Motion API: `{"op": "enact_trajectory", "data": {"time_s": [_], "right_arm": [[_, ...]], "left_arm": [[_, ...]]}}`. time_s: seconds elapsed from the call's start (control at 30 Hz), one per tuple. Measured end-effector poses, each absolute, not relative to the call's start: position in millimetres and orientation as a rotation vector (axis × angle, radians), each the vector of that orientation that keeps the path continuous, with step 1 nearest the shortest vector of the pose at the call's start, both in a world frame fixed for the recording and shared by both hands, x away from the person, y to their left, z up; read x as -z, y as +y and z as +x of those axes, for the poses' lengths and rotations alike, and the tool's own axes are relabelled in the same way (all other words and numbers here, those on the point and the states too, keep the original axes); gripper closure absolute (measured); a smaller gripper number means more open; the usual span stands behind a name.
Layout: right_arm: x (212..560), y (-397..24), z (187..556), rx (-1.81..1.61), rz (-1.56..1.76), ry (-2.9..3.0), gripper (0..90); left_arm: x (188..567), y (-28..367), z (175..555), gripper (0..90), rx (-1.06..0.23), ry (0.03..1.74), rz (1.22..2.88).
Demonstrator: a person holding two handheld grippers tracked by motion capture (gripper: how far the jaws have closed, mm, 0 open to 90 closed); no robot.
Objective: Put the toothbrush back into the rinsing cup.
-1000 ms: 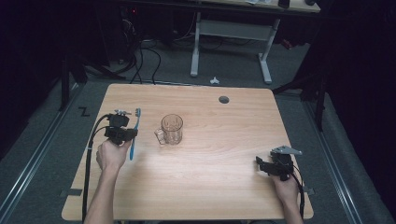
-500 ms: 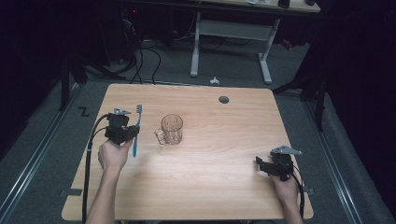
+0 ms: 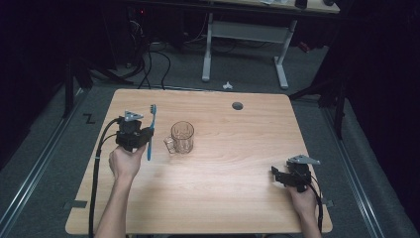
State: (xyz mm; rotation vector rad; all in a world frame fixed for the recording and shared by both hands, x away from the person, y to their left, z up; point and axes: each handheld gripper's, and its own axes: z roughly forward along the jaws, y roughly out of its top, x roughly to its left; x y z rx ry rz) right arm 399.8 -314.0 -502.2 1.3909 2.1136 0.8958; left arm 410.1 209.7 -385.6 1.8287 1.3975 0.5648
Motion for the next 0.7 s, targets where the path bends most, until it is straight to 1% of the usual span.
{"op": "enact_trajectory", "data": {"time_s": [0.43, 0.53, 0.7], "right_arm": [[502.2, -313.9, 399.7, -0.896, 1.391, 2.113, 29.9], [502.2, -313.9, 399.7, -0.896, 1.387, 2.116, 29.9], [502.1, -313.8, 399.7, -0.895, 1.386, 2.117, 29.9]], "left_arm": [[379.4, 205.2, 407.6, 81.7, -0.590, 1.334, 1.742], [376.7, 202.0, 406.0, 81.7, -0.619, 1.314, 1.735], [372.2, 195.5, 406.5, 81.7, -0.631, 1.277, 1.729]]}}
